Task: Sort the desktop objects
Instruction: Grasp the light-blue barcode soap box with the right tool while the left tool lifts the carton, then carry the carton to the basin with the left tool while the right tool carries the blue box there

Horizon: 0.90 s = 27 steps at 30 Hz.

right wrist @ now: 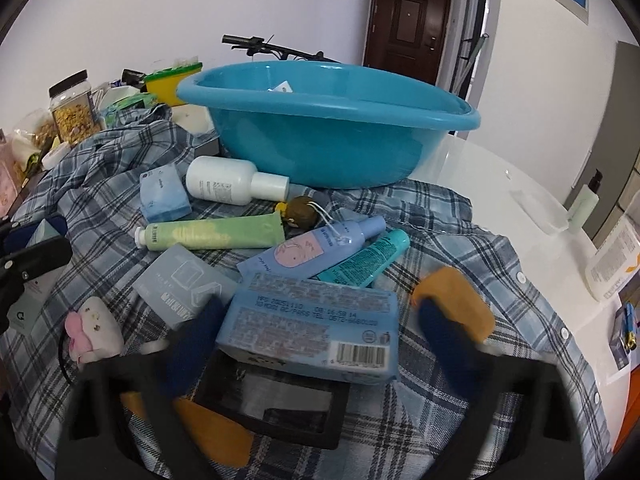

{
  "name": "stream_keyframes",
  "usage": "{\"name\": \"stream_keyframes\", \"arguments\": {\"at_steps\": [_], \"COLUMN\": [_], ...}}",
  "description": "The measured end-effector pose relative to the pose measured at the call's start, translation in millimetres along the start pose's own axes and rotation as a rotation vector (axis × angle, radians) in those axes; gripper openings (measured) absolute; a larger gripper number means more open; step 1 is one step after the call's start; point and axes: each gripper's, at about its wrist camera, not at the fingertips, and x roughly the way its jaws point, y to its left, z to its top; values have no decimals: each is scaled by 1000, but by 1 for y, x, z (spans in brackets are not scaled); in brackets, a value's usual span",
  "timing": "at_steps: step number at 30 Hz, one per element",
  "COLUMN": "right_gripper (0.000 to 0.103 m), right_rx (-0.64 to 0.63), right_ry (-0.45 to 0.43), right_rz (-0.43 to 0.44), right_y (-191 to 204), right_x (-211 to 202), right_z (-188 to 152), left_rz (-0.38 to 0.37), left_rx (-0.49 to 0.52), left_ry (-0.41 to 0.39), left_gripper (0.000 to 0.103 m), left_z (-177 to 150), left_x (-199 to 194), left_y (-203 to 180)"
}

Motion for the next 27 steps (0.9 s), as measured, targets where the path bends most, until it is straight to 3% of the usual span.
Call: {"name": "stream_keyframes", "arguments": {"at_steps": [7, 11, 21, 27], "right_gripper": [78, 78, 78, 78], "right_rx": [21, 30, 46, 47], "right_ry": [-18, -38, -82, -100], "right_rz": [2, 8, 20, 23], "right_y": [-4, -5, -7, -7], "right_x": [-4, -8, -16, -19], "right_z": [1, 1, 0, 0], "left_rz": [-46, -36, -39, -48], "left_rx": [-27, -7, 32, 38], "left_ry": [-15, -29, -164, -209], "left_gripper": [29, 29, 29, 29], "left_z": [1, 12, 91, 135], "left_x": [-1, 1, -10, 8], "left_y": [5, 3, -9, -17]}}
